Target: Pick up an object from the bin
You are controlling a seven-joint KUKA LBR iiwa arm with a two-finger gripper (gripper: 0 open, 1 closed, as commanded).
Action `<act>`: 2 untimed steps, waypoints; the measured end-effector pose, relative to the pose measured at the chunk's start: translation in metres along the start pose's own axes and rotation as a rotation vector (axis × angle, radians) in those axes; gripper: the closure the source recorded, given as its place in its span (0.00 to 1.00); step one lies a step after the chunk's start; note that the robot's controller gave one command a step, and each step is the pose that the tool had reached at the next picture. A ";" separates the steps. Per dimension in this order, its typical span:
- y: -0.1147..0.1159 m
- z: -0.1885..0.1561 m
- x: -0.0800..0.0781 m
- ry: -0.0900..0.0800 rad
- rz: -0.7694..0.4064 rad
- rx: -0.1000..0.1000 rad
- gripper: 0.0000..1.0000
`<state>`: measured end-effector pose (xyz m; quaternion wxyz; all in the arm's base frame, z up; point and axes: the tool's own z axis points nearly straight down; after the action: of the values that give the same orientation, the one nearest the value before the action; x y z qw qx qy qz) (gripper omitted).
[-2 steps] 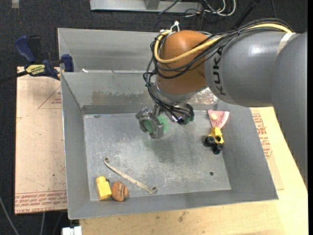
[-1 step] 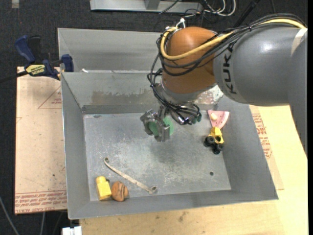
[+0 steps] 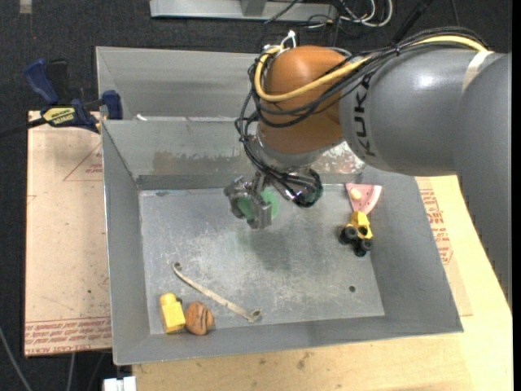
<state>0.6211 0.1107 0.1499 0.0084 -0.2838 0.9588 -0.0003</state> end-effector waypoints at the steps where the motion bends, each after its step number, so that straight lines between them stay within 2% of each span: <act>1: -0.003 -0.018 0.029 0.025 -0.011 -0.012 1.00; 2: -0.016 -0.091 0.023 0.014 0.008 -0.006 1.00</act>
Offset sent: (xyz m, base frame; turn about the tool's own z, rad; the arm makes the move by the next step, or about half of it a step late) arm -0.0040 -0.0318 0.1378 0.0217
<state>0.6085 0.0844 0.2407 0.0008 -0.2799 0.9600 0.0004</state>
